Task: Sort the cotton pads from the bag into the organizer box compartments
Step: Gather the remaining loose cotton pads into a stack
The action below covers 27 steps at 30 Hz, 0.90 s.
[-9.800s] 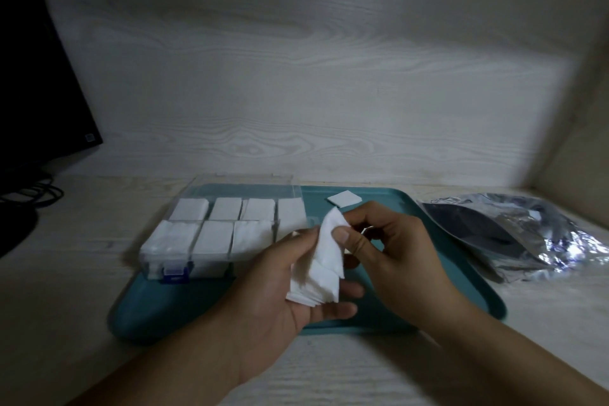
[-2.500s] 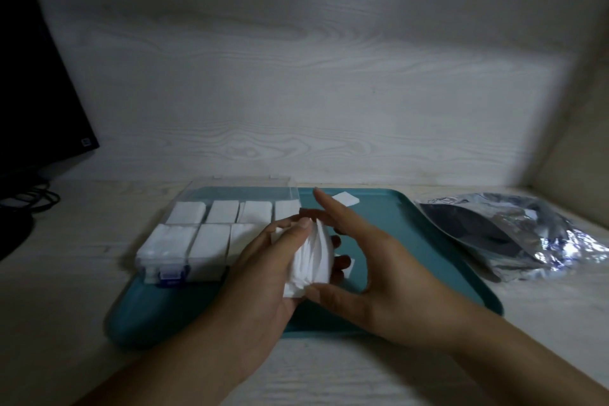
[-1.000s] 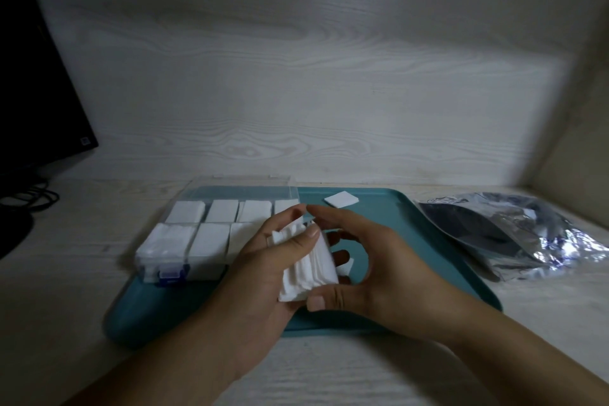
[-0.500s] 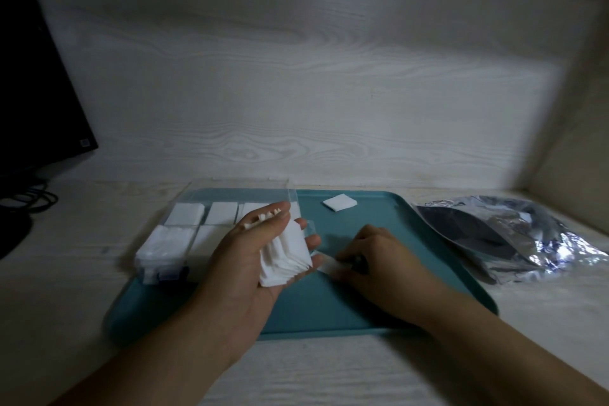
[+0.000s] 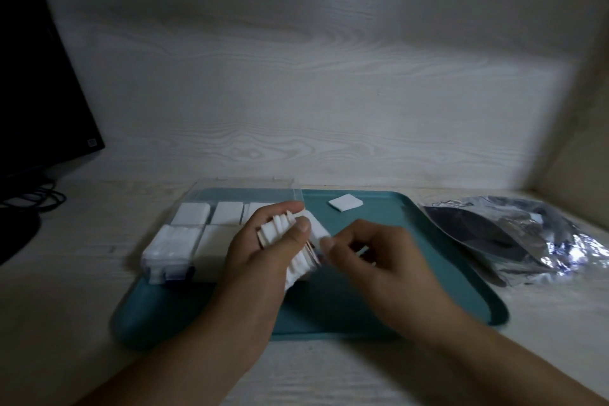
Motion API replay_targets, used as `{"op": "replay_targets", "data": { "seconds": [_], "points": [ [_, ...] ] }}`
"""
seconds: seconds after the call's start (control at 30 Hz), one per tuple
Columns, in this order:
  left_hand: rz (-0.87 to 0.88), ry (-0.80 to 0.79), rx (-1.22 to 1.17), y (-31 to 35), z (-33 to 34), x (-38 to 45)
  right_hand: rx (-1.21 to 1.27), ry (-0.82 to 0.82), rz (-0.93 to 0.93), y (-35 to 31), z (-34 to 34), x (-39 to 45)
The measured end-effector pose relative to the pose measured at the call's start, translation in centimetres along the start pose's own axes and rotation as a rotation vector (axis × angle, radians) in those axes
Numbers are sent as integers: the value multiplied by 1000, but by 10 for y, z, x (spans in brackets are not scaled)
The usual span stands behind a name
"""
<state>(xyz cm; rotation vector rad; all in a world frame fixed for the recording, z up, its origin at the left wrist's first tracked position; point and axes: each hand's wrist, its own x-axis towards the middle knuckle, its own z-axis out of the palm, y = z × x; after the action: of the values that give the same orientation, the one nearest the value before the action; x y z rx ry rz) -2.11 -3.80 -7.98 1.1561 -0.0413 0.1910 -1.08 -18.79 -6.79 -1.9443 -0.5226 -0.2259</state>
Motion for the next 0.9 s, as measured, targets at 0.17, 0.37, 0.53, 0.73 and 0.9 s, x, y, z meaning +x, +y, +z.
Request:
{"op": "replay_targets", "data": {
  "seconds": [0.17, 0.37, 0.53, 0.73, 0.9],
  "points": [
    [42, -11, 82, -6, 3, -2, -437, -84, -265, 10, 7, -8],
    [26, -21, 113, -5, 1, -2, -466, -50, -278, 7, 3, -10],
    [-121, 15, -147, 1, 2, 6, -392, 4, -276, 4, 2, -12],
    [-138, -52, -204, 11, 3, -2, -401, 50, -449, 13, 3, -5],
    [-207, -56, -232, 11, 7, -6, -393, -17, -431, 16, 3, -3]
  ]
}}
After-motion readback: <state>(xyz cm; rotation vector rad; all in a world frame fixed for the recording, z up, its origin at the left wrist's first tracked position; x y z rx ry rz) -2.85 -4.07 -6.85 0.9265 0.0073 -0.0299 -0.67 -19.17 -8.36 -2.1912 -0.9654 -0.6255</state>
